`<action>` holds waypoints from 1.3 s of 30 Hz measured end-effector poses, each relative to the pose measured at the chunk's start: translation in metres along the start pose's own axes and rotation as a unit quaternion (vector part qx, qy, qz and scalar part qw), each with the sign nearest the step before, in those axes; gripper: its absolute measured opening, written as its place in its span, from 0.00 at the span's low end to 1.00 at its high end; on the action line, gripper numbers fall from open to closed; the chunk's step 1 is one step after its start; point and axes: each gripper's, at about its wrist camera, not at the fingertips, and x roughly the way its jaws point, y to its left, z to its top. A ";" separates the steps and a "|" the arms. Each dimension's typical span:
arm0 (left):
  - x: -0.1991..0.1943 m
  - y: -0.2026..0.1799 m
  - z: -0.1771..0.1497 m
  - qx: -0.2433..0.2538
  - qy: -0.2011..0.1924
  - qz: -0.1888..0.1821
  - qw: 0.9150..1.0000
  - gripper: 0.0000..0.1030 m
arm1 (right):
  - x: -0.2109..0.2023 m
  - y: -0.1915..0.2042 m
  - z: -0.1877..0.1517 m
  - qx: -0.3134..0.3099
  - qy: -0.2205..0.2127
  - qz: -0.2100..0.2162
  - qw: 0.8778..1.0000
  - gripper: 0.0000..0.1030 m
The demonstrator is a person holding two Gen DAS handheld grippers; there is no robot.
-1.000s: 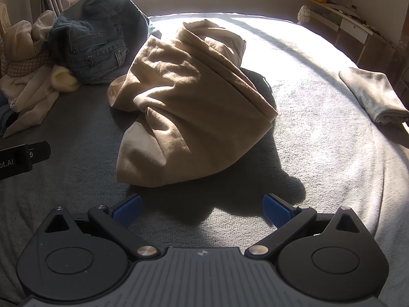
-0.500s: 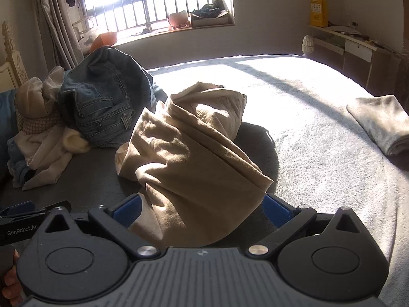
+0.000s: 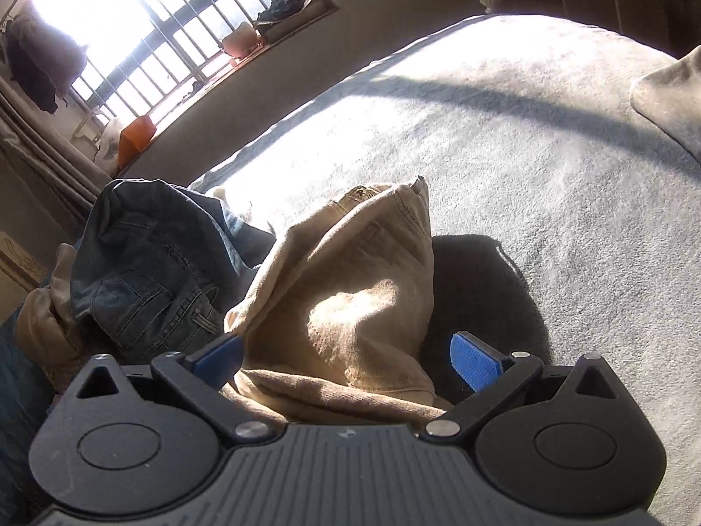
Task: Fold clothes
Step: 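Reach the right tool to the beige trousers' waistband and close on it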
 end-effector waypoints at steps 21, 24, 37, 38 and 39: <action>0.041 -0.033 -0.030 0.045 0.058 -0.172 0.982 0.98 | 0.072 -0.007 -0.004 -0.009 0.143 0.062 0.988 0.42; 0.039 -0.053 -0.039 0.085 0.051 -0.161 0.982 1.00 | 0.057 0.001 -0.008 -0.040 0.156 0.070 0.984 0.38; 0.042 -0.106 -0.072 0.125 0.078 -0.258 0.955 1.00 | -0.002 0.060 -0.054 -0.253 0.198 0.032 0.946 0.33; 0.037 -0.101 -0.077 0.130 0.079 -0.259 0.954 0.98 | -0.006 0.065 -0.064 -0.283 0.196 0.030 0.939 0.32; 0.038 -0.090 -0.078 0.129 0.081 -0.259 0.954 0.97 | -0.009 0.068 -0.073 -0.304 0.191 0.031 0.933 0.33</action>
